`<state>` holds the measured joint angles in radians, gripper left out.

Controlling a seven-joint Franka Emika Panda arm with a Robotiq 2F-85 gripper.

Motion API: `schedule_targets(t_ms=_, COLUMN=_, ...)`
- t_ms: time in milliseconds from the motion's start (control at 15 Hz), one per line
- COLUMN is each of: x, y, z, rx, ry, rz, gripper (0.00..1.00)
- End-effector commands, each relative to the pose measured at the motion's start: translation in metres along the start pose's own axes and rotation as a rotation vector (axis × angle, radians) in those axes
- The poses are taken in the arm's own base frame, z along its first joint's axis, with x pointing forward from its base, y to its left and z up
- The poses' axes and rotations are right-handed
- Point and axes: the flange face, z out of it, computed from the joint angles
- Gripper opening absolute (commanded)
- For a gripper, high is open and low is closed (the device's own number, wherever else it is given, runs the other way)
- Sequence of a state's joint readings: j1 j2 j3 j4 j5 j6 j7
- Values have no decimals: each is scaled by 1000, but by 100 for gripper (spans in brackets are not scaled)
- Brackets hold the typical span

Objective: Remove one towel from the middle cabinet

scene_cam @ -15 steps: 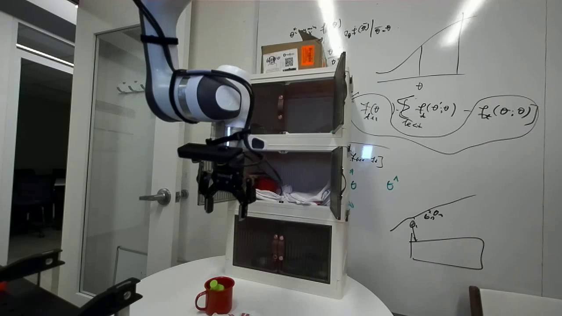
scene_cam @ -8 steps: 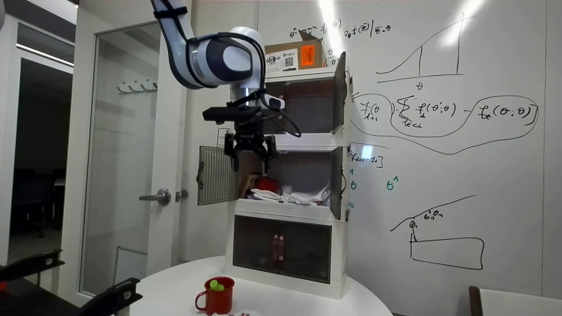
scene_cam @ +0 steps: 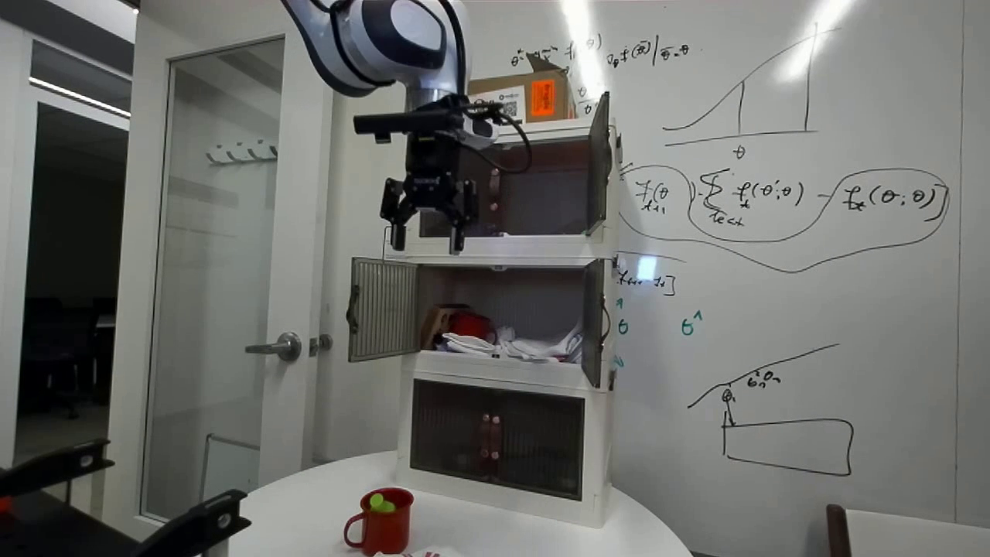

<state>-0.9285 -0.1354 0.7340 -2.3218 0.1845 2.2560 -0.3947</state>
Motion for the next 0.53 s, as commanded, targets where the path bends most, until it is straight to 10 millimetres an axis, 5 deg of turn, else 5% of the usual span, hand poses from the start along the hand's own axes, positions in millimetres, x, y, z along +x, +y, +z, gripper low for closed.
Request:
schedule_targets(t_ms=0, x=-21, y=-1, z=-23, rx=13, ry=-95, rz=-96, gripper=100)
schedule_targets(t_ms=467, x=-23, y=1, z=-26, rx=13, ry=-72, rz=-137, gripper=100)
